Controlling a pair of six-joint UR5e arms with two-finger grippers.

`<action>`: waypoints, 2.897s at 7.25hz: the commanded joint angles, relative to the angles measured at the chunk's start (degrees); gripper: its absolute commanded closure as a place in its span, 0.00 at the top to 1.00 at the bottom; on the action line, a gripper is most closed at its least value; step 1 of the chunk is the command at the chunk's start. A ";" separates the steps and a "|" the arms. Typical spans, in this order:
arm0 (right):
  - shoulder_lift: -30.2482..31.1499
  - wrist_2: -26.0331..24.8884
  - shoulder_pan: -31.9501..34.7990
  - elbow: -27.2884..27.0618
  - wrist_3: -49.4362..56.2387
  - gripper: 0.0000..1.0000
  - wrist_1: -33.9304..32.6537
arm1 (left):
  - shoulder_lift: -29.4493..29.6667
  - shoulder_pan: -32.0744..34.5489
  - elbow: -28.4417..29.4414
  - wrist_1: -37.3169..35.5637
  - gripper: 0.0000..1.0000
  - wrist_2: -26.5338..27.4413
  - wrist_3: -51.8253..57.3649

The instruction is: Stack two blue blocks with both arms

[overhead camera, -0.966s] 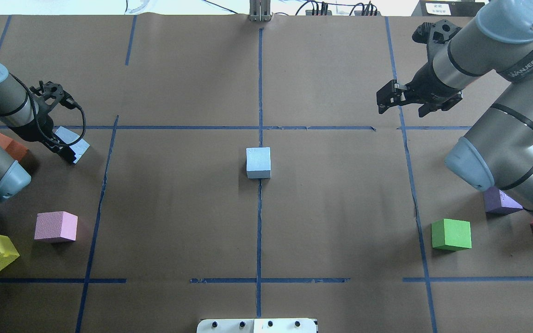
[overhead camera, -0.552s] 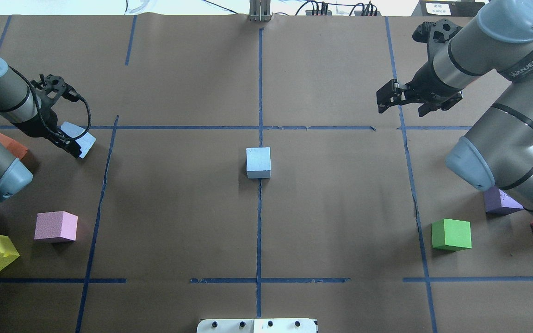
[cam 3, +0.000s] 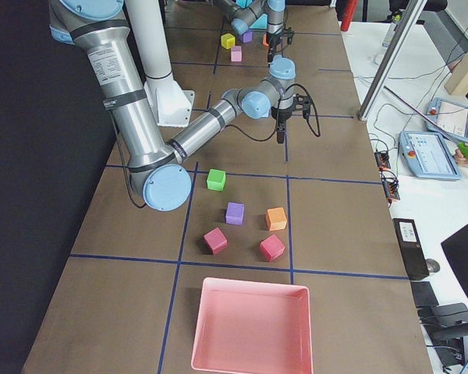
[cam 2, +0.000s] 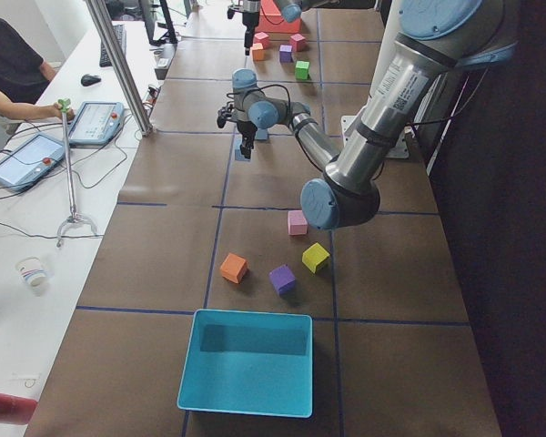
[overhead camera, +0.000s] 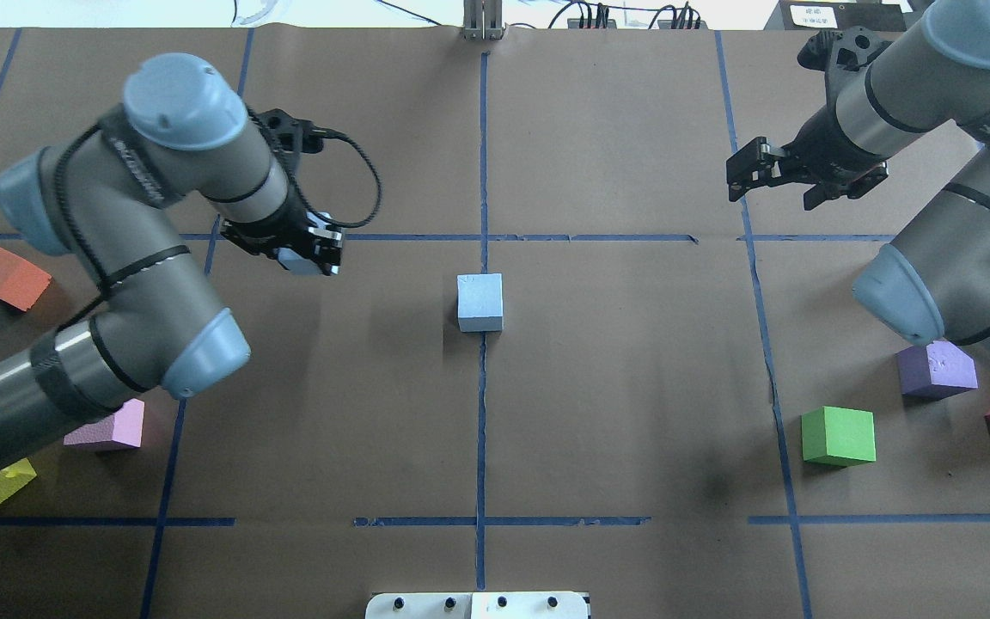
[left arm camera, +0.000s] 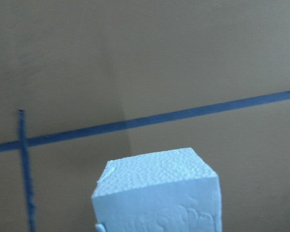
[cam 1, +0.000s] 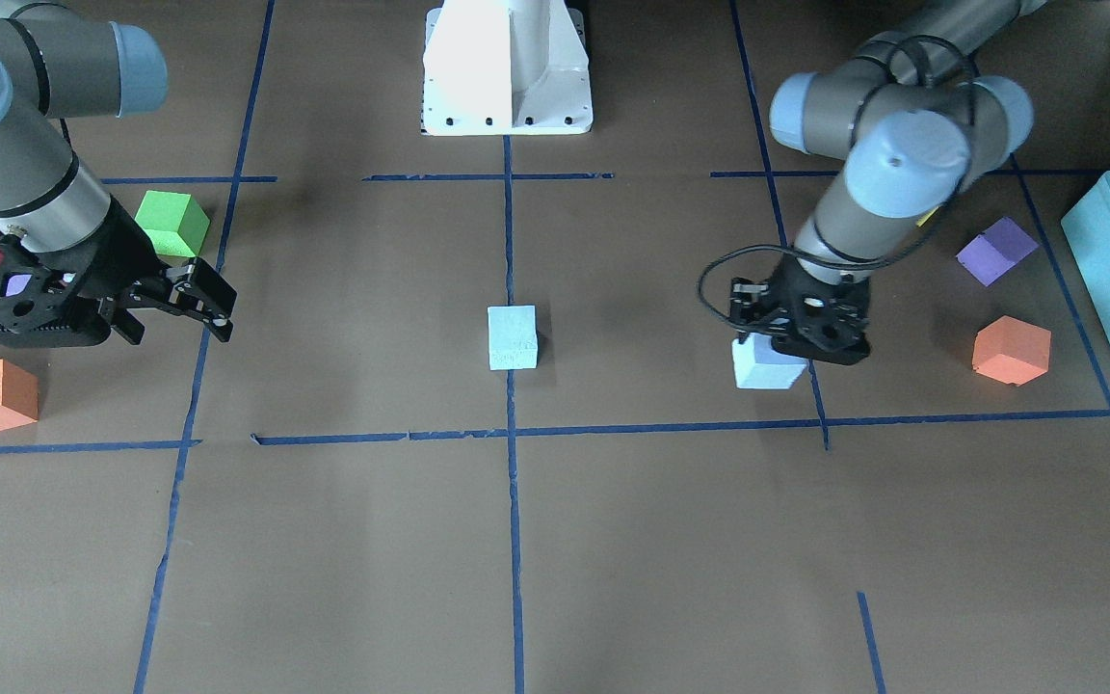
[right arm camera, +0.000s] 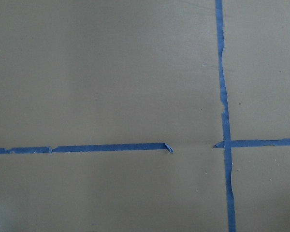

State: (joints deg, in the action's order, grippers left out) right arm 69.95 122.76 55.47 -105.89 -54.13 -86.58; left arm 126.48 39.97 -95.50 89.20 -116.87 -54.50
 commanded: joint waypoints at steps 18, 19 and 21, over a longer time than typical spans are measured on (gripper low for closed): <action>2.92 -0.33 1.04 0.51 2.98 1.00 1.15 | 16.95 -9.47 14.11 -0.25 0.25 4.72 -6.85; 2.92 -0.41 0.87 0.51 2.98 1.00 1.15 | 17.04 -9.47 14.55 -0.17 0.26 4.72 -6.76; 3.00 -0.41 0.69 0.51 2.80 1.00 1.15 | 17.22 -9.56 14.55 -0.17 0.26 4.72 -6.67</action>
State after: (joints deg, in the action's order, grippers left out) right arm 72.92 122.36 56.24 -105.39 -51.23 -85.39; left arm 143.59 30.48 -81.02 89.02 -112.15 -61.22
